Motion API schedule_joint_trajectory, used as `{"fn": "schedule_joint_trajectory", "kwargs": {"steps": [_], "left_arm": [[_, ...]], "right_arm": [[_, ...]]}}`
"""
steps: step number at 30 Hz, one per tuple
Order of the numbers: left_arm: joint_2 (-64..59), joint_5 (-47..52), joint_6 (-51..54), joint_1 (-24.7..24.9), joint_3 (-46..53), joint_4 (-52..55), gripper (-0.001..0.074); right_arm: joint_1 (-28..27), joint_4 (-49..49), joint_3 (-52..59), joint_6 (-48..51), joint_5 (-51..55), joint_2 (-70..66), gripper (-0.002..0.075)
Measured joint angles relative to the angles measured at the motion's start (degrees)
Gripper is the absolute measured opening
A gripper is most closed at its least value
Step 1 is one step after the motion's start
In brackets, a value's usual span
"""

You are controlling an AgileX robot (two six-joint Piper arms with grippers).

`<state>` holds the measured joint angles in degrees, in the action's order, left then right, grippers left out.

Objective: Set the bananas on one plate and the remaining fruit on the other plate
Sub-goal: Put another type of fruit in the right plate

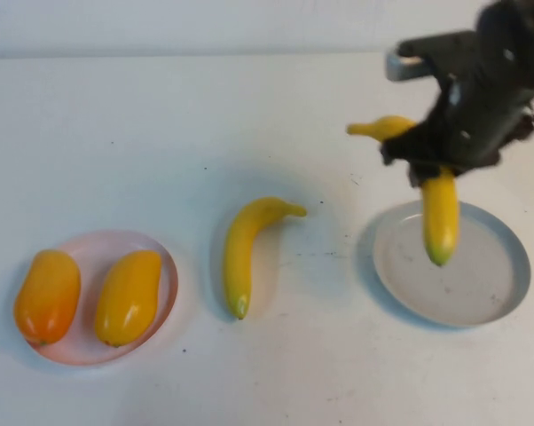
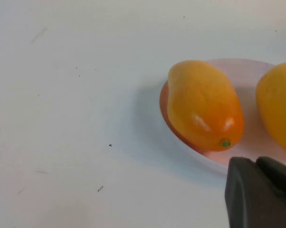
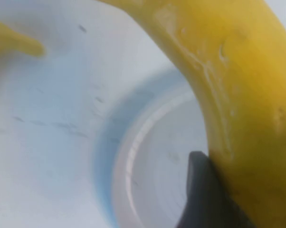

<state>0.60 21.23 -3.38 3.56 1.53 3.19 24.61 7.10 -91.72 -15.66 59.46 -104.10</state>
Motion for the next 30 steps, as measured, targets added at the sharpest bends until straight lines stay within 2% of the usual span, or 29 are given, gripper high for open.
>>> {"fn": "schedule_joint_trajectory", "kwargs": {"steps": [4, 11, 17, 30], "left_arm": [[0.00, 0.00, 0.00, 0.00, 0.00, 0.00, 0.0002], [0.00, 0.00, 0.00, 0.00, 0.00, 0.00, 0.0002], [0.00, 0.00, 0.00, 0.00, 0.00, 0.00, 0.0002], [0.00, 0.00, 0.00, 0.00, 0.00, 0.00, 0.0002]], "right_arm": [[-3.60, -1.10, 11.39, -1.58, -3.80, 4.11, 0.0307], [-9.29, -1.77, 21.50, -1.97, -10.93, 4.51, 0.0306], [-10.96, -1.77, 23.14, -1.97, -14.20, 4.51, 0.0306], [-10.96, -2.94, 23.30, -1.97, -14.77, 0.64, 0.0314]]}}
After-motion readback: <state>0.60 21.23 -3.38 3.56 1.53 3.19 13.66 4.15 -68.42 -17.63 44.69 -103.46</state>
